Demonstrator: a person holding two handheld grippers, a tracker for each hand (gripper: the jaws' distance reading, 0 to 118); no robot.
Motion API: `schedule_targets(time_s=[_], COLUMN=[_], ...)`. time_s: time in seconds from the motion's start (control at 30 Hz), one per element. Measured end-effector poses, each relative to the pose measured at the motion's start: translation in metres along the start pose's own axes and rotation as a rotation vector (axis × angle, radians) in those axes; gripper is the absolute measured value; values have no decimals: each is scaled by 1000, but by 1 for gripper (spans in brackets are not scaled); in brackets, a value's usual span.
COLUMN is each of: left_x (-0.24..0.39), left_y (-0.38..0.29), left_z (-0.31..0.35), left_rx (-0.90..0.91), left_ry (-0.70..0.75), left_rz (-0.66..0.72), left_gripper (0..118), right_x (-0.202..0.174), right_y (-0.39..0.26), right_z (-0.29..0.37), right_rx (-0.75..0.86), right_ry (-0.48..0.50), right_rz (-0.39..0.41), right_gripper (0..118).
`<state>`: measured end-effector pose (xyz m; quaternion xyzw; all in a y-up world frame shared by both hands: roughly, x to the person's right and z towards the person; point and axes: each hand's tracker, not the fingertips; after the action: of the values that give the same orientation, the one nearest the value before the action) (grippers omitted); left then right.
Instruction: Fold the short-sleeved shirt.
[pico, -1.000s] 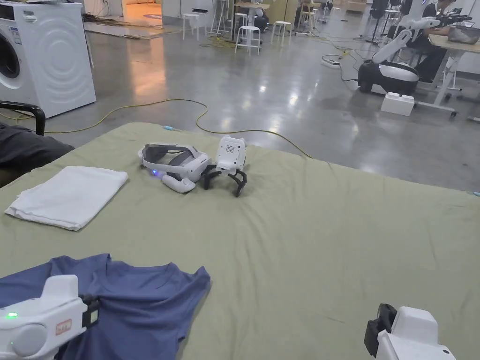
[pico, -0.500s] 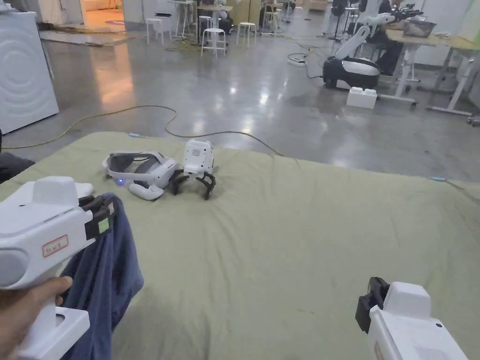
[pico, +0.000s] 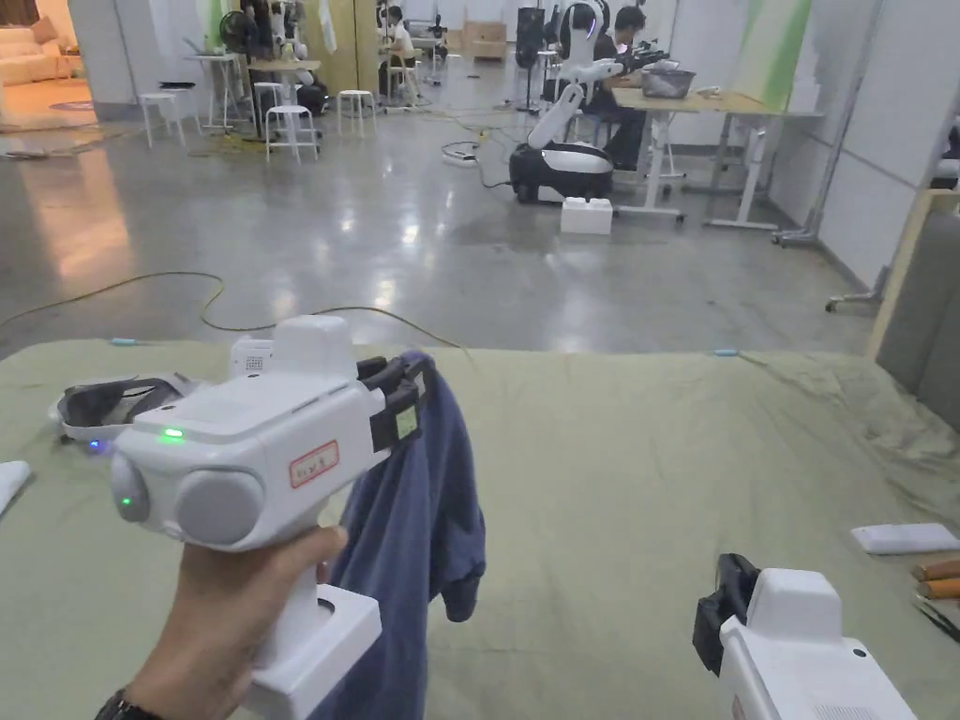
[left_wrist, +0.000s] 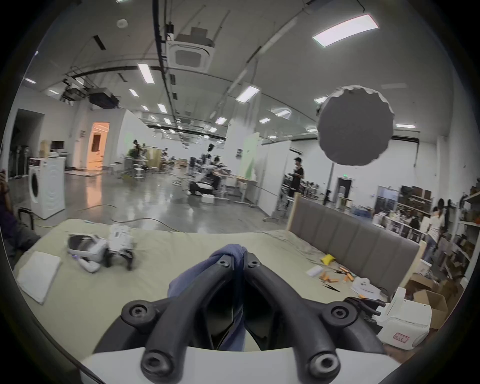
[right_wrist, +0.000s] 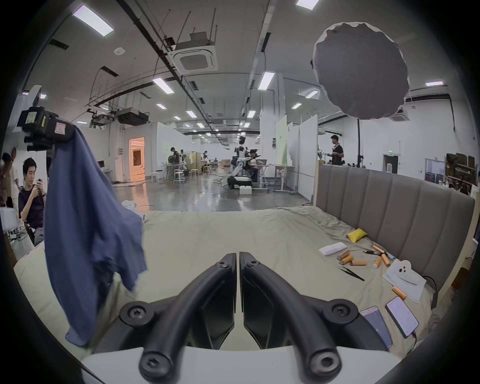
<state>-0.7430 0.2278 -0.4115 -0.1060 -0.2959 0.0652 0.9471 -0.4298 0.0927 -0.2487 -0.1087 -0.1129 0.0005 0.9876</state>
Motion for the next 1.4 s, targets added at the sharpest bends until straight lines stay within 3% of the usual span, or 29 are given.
schedule_targets(time_s=[0.17,0.2,0.33,0.43,0.53,0.67,0.8,0.87,1.07,1.23,1.4], left_x=[34,69,90,91,87,84,55,39,10,-15,-41], left_y=[-60,-83,-144,-175,-184,-161,-141,-136,-133,-148,-165], left_z=[-57,-43,-50,-49,-36,6,36,49,88,102,91], left_rx=[-171,-198,-308,-352,-363,-253,-153,-104,-46,-52,-182], left_ry=[-93,-106,-148,-142,-133,-56,68,168,363,404,418], left_rz=[55,54,51,65,70,57,11,-21,-24,-5,69], left_gripper=[0,0,2,20,65,73,71,61,3,0,0], right_x=[27,30,41,40,35,21,-1,-13,-46,-62,-64], right_y=[-6,-8,-18,-26,-30,-24,-9,0,6,3,1], right_z=[6,7,8,6,5,6,7,6,1,0,-4], right_rx=[-8,-13,-39,-60,-74,-76,-36,-10,31,46,17], right_ry=[-50,-58,-81,-82,-72,-34,8,27,69,87,104], right_rz=[-5,-7,-11,-14,-11,-13,8,20,36,33,27], right_gripper=[2,2,2,2,2,2,2,2,2,2,2])
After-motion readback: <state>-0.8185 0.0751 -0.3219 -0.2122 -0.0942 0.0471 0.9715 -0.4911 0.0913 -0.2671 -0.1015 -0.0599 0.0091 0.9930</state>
